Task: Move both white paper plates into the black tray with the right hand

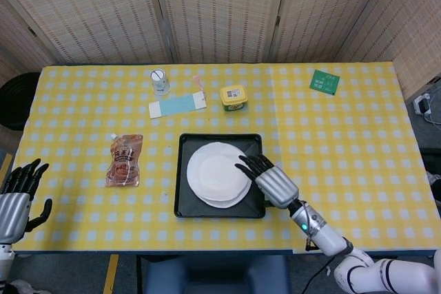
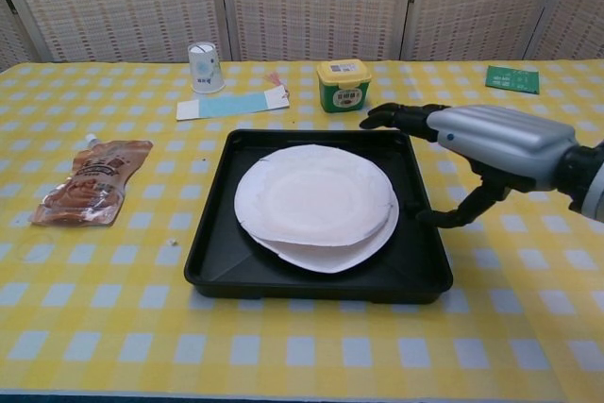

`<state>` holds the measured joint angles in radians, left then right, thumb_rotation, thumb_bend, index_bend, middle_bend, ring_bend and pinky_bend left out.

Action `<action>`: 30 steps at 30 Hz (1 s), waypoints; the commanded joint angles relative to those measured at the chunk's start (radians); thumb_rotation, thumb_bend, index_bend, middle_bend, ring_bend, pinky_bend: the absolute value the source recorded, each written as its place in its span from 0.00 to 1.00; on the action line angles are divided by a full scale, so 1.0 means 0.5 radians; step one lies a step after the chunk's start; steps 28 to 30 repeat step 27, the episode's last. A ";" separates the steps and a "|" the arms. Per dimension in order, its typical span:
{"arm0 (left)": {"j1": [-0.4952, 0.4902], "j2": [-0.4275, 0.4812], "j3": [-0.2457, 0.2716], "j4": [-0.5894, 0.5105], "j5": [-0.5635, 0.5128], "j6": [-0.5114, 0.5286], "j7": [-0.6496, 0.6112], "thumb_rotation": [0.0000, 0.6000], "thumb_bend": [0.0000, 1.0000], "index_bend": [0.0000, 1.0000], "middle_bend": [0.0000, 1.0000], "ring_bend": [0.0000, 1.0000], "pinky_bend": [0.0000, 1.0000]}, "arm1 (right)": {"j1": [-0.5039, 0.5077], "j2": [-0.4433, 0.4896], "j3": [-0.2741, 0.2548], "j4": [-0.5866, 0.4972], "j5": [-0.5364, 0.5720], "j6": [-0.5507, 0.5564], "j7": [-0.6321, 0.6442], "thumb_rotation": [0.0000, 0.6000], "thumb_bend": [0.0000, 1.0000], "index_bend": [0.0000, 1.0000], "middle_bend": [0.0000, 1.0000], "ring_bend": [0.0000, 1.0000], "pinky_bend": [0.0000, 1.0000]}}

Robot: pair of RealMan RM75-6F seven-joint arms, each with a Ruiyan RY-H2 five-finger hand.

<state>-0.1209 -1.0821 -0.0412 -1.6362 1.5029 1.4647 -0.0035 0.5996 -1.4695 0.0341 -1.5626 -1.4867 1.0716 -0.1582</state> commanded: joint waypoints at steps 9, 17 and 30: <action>-0.010 -0.043 0.001 0.025 0.020 0.004 0.080 1.00 0.55 0.00 0.00 0.00 0.00 | -0.684 0.514 -0.238 -0.206 -0.202 0.943 -0.027 1.00 0.33 0.00 0.00 0.00 0.00; -0.026 -0.095 0.018 0.028 0.064 -0.003 0.179 1.00 0.55 0.00 0.00 0.00 0.00 | -1.012 0.699 -0.356 -0.143 -0.080 1.115 0.195 1.00 0.32 0.00 0.00 0.00 0.00; -0.025 -0.147 0.026 0.031 0.098 0.023 0.270 1.00 0.55 0.00 0.00 0.00 0.00 | -1.081 0.781 -0.329 -0.109 -0.144 1.102 0.341 1.00 0.32 0.00 0.00 0.00 0.00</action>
